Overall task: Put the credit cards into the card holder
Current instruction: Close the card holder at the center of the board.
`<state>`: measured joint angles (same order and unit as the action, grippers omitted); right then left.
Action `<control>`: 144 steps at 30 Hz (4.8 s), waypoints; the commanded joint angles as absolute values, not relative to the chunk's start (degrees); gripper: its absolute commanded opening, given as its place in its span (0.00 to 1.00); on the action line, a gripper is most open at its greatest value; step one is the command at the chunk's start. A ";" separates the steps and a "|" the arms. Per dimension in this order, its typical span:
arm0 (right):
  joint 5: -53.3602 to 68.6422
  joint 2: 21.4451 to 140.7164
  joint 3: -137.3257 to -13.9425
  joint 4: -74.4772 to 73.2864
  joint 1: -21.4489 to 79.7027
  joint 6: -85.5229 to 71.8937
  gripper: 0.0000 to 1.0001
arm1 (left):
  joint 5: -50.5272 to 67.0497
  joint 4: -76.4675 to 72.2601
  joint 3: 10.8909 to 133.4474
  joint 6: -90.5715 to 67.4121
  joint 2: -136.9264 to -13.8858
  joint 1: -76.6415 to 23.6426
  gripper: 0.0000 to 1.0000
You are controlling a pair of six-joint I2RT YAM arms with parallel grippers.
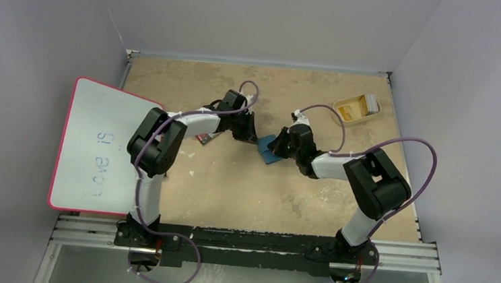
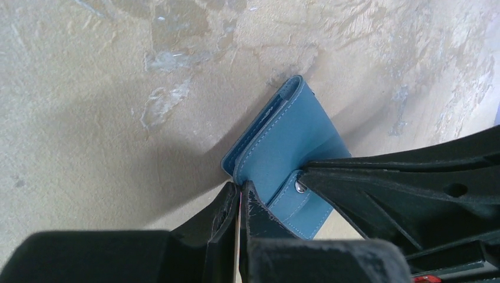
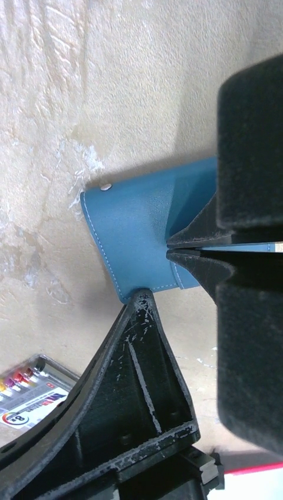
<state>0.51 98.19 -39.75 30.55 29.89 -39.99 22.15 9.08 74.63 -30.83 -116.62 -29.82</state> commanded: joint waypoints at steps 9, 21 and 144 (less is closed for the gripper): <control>-9.79 96.35 -32.34 23.40 34.83 -32.51 0.00 | 14.19 10.36 71.62 -29.53 -111.40 -25.51 0.00; -8.83 98.63 -36.72 19.43 35.80 -32.70 0.00 | 10.31 10.22 70.38 -31.21 -106.60 -25.53 0.23; 21.80 96.70 -40.58 18.37 25.19 -29.88 0.29 | -29.24 28.41 82.53 -30.32 -112.05 -53.69 0.20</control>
